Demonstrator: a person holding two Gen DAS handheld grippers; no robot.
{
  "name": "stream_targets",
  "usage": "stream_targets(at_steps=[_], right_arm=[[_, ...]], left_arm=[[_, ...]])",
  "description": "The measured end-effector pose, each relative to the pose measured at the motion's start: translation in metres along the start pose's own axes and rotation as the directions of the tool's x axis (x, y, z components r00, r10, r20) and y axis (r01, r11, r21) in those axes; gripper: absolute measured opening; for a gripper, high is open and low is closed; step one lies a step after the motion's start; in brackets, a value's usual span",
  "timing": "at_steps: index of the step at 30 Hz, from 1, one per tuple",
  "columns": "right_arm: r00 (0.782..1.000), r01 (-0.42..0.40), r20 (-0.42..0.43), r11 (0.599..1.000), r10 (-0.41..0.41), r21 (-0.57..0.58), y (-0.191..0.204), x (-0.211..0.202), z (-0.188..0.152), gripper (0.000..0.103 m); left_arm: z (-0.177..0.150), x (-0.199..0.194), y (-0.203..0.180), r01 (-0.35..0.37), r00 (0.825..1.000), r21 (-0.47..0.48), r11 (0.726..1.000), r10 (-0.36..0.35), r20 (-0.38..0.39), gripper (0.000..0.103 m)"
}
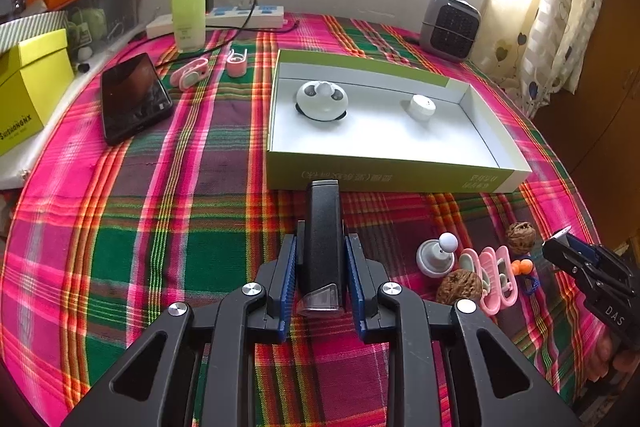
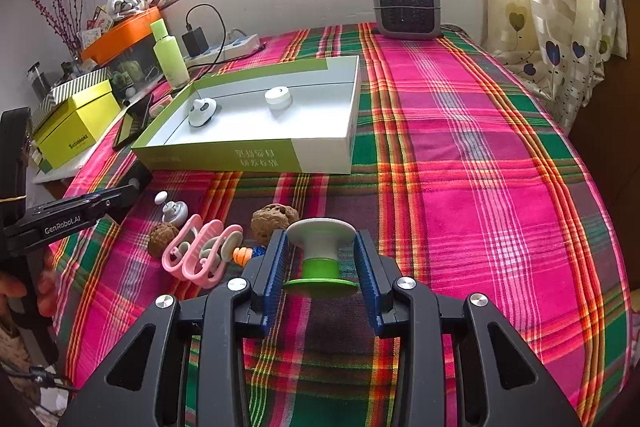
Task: Organize objects
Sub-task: 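Carry the black gadget with the left gripper while the right gripper carries the spool to the tray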
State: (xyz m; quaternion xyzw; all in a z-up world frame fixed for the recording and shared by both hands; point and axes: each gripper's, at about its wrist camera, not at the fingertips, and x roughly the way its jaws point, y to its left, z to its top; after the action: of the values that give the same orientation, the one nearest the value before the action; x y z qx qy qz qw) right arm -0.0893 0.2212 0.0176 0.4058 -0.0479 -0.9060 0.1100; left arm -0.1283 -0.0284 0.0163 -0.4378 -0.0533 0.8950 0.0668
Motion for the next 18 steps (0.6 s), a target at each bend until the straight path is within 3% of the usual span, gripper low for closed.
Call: stream_targets(at_steps=[18], right_arm=[[1.000,-0.019,0.021,1.000,0.019,-0.007,0.005,-0.006,0.007,0.036]], left_arm=[[0.006,-0.019,-0.010,0.038,0.998,0.016,0.999,-0.039,0.044,0.022]])
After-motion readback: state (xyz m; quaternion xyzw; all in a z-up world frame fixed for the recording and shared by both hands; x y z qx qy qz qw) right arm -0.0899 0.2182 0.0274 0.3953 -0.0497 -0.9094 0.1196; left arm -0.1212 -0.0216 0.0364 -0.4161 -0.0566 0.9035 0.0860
